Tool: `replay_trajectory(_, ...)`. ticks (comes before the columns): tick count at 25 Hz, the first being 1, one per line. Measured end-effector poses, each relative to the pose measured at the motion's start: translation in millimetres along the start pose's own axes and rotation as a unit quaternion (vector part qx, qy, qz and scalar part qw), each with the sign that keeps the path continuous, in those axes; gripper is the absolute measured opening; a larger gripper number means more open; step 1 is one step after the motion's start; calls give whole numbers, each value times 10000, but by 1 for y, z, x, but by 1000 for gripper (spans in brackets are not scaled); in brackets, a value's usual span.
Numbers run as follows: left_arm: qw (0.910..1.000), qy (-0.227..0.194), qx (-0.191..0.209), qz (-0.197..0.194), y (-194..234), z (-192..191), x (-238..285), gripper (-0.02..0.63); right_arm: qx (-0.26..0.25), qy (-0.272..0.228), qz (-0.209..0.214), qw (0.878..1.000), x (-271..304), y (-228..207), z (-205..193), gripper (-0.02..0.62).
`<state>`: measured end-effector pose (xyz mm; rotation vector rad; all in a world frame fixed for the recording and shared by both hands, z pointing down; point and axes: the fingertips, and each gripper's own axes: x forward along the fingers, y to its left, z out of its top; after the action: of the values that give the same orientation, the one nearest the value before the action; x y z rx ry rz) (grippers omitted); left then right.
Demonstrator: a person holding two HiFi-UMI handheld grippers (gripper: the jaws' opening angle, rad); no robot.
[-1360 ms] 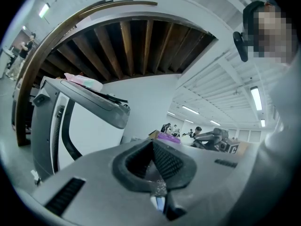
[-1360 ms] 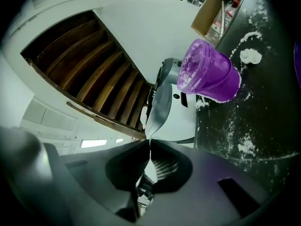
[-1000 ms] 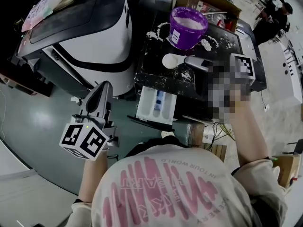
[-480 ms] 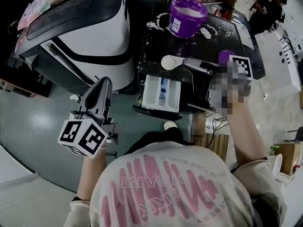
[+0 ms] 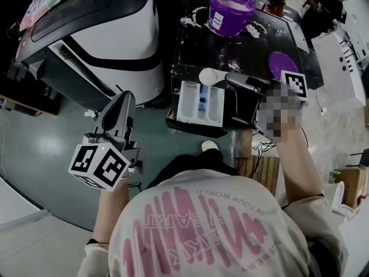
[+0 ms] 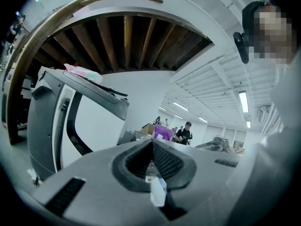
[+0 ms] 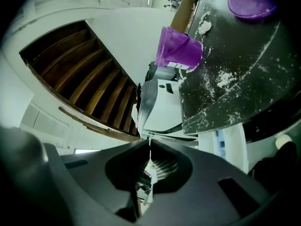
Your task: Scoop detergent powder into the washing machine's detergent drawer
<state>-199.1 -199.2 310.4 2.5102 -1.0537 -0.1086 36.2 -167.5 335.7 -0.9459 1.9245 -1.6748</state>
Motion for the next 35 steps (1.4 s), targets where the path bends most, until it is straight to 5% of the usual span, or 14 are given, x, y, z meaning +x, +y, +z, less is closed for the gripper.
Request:
replay_trajectory(12, 9999, 85, -124, -2, -12, -18, 1, 2, 293, -16, -90, 9995, -11, -25, -10, 4)
replay_trajectory(23, 9982, 38, -422, 430, -28, -40, -1, 2, 411, 98, -281, 9987, -20, -52, -5, 3)
replay_trajectory(35, 9935, -93, -512, 1008, -29, -49, -29, 2, -182, 764, -767, 9940, -3, -77, -20, 5)
